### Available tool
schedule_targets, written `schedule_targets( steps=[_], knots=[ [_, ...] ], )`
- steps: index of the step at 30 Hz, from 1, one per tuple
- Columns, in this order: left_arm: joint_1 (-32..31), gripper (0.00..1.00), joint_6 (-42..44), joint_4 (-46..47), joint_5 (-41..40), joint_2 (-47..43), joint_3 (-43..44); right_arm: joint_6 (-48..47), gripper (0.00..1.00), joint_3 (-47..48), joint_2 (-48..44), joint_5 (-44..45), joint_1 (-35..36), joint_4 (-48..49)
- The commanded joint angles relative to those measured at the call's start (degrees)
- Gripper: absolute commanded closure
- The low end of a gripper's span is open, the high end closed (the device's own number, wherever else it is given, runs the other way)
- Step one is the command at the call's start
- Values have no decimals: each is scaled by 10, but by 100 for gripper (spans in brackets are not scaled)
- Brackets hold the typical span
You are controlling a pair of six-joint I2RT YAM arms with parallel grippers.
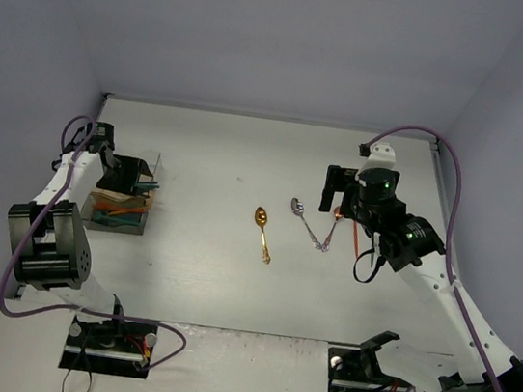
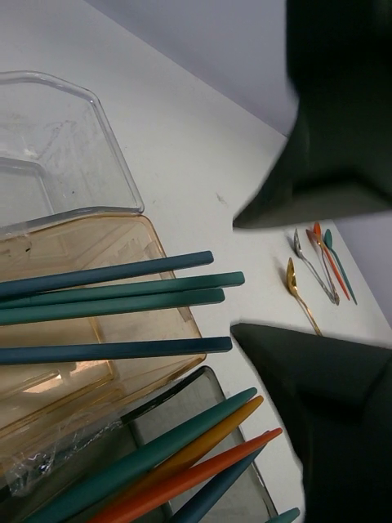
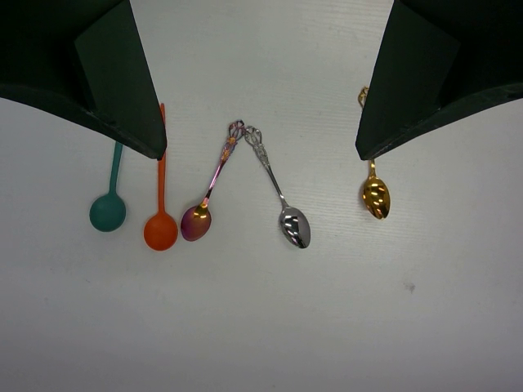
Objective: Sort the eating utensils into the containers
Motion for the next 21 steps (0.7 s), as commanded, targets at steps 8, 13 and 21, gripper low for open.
schedule_targets(
  steps=[8, 13, 21],
  knots=[
    [-52, 35, 105, -37, -58, -121, 92, -8, 0, 0, -14, 14, 7, 24],
    [-220, 34, 205, -78, -192, -138, 147, -6, 0, -6, -26, 12, 7, 24],
    [-516, 31, 235, -75, -375, -40, 171, -7, 0, -16, -37, 5, 6, 24]
  ],
)
